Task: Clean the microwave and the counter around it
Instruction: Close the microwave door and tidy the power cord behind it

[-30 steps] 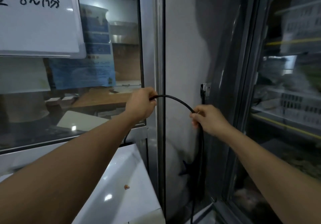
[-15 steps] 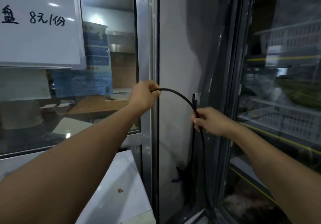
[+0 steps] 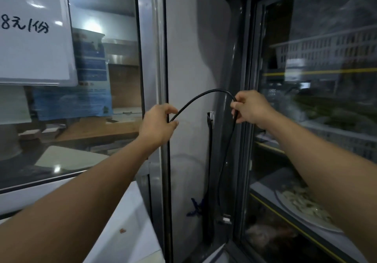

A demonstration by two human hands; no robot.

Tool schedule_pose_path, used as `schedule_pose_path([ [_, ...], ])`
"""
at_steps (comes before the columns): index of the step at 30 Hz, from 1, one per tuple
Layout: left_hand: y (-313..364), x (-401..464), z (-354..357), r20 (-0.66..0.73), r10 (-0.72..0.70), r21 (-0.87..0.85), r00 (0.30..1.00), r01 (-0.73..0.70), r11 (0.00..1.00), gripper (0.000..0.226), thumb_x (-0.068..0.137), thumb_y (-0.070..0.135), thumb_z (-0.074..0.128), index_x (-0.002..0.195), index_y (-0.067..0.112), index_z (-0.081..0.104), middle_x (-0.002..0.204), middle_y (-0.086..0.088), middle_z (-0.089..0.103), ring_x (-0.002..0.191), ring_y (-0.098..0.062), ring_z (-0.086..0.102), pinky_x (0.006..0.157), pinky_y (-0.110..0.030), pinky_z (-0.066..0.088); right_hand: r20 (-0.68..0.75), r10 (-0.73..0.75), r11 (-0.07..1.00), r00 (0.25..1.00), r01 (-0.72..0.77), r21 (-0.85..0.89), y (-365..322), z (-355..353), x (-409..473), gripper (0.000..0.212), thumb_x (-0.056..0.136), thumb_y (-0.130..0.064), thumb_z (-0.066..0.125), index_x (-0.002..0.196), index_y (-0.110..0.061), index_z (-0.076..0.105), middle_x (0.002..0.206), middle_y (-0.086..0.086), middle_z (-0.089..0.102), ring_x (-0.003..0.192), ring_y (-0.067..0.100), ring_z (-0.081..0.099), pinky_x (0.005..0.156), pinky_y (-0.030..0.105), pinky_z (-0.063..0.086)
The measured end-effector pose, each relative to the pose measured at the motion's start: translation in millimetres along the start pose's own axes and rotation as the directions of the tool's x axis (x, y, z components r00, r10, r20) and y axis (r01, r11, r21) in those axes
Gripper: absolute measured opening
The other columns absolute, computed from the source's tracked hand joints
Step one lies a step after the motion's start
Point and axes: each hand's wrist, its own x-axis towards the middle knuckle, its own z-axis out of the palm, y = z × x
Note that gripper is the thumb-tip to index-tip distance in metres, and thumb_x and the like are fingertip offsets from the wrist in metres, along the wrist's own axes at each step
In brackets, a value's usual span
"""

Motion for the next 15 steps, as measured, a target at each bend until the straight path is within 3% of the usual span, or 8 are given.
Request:
schedule_pose_path([
  [4, 6, -13, 38, 0.176, -0.077, -0.17, 0.981, 0.108, 0.979, 0.032, 0.086, 0.021, 0.066, 0.117, 0.017, 0.059, 0.114, 0.003, 0.06, 0.101, -0.012, 0.056, 0.082, -0.026, 0.045, 0.005, 0.022, 0.996, 1.0, -0.023, 0.09, -10, -5, 12, 0.022, 0.095, -0.009, 0.051, 0.073, -0.011, 0.054, 0.073, 0.008, 0.059, 0.066, 0.018, 0.06, 0.053, 0.027, 0.057],
  [7, 13, -23, 72, 0.337, -0.127, -0.355, 0.933, 0.25, 0.901, 0.036, 0.087, 0.015, 0.065, 0.121, 0.009, 0.055, 0.119, -0.007, 0.059, 0.108, -0.018, 0.057, 0.089, -0.026, 0.046, -0.005, 0.036, 0.989, 0.999, -0.034, 0.142, -14, -1, 20, 0.019, 0.096, -0.01, 0.05, 0.078, -0.011, 0.055, 0.075, 0.008, 0.059, 0.064, 0.014, 0.06, 0.049, 0.024, 0.056],
  [10, 15, -33, 99, 0.457, -0.14, -0.402, 0.879, 0.344, 0.849, 0.03, 0.088, 0.016, 0.063, 0.116, 0.011, 0.054, 0.102, -0.004, 0.062, 0.088, -0.012, 0.059, 0.068, -0.014, 0.044, -0.035, 0.045, 0.983, 0.998, -0.038, 0.181, -16, 3, 28, 0.021, 0.095, -0.011, 0.051, 0.075, -0.012, 0.055, 0.076, 0.008, 0.059, 0.065, 0.014, 0.061, 0.047, 0.023, 0.056],
  [11, 12, -36, 106, 0.451, -0.159, -0.395, 0.878, 0.357, 0.847, 0.024, 0.089, 0.016, 0.062, 0.111, 0.012, 0.055, 0.094, -0.003, 0.061, 0.084, -0.013, 0.059, 0.063, -0.016, 0.044, -0.046, 0.045, 0.98, 0.998, -0.036, 0.196, -15, 5, 30, 0.022, 0.095, -0.01, 0.051, 0.074, -0.013, 0.055, 0.076, 0.008, 0.059, 0.065, 0.015, 0.061, 0.046, 0.023, 0.055],
  [13, 4, -37, 113, 0.373, -0.243, -0.375, 0.896, 0.385, 0.843, 0.009, 0.089, 0.011, 0.06, 0.096, 0.014, 0.056, 0.088, -0.006, 0.061, 0.087, -0.023, 0.063, 0.069, -0.028, 0.051, -0.069, 0.036, 0.978, 0.997, -0.022, 0.206, -12, 7, 34, 0.023, 0.096, -0.009, 0.051, 0.073, -0.013, 0.055, 0.076, 0.008, 0.058, 0.065, 0.015, 0.061, 0.048, 0.024, 0.054],
  [15, -7, -34, 111, 0.28, -0.327, -0.363, 0.902, 0.415, 0.834, 0.013, 0.088, 0.009, 0.06, 0.083, 0.018, 0.053, 0.084, -0.008, 0.062, 0.085, -0.026, 0.066, 0.076, -0.036, 0.055, -0.089, 0.023, 0.978, 0.996, -0.004, 0.209, -7, 9, 38, 0.024, 0.096, -0.008, 0.049, 0.072, -0.013, 0.054, 0.077, 0.009, 0.059, 0.067, 0.017, 0.061, 0.053, 0.027, 0.054],
])
